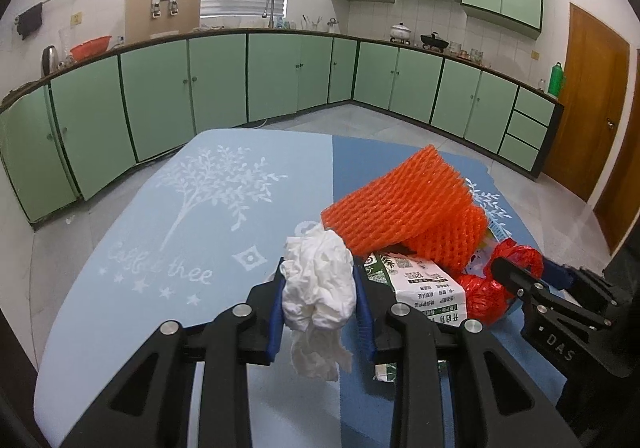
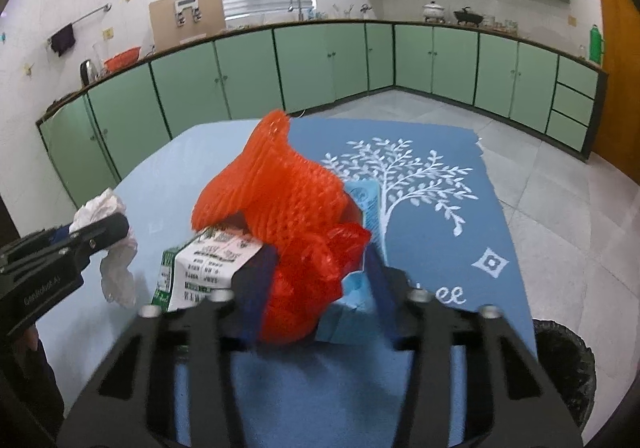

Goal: Collect trash
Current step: 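Grasp the red mesh bag with the right gripper while left holds tissues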

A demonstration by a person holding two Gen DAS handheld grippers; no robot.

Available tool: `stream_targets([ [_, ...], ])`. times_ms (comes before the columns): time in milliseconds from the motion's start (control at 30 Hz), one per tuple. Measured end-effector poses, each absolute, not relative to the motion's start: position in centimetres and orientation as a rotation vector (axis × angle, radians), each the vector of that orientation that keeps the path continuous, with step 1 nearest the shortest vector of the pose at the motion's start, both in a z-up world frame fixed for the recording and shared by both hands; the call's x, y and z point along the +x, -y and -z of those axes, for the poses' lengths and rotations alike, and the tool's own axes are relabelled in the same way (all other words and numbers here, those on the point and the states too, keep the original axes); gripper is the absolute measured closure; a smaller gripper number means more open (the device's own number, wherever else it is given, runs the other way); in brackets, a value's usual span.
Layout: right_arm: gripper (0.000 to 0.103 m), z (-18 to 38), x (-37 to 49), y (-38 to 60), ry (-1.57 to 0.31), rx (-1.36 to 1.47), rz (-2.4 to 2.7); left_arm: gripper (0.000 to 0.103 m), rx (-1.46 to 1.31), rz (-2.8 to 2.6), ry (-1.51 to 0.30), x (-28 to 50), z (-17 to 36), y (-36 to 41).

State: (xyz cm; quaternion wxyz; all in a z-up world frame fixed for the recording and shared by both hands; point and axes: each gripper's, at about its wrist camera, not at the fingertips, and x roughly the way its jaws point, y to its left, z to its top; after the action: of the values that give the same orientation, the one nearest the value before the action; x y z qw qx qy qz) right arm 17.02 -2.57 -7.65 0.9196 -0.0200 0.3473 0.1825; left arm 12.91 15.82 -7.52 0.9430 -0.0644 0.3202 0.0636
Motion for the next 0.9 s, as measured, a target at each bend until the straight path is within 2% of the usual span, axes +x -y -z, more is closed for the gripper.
stream_targets([
  [67,0.087,7.7,16.9,2.4,-0.720,-0.049,-0.388,0.073,-0.133,-0.130,-0.654,12.8,7.6,-15.8],
  [167,0.095,7.4,16.6,2.1,-0.711,-0.063,-0.407,0.073,-0.134,-0.130,-0.654,12.7,7.5,-15.8],
  [900,0.096,0.5,12.9,6.4,-0.577,0.038,-0.465,0.073,-0.099,-0.030,-0.572,11.1,3.7,-11.7],
])
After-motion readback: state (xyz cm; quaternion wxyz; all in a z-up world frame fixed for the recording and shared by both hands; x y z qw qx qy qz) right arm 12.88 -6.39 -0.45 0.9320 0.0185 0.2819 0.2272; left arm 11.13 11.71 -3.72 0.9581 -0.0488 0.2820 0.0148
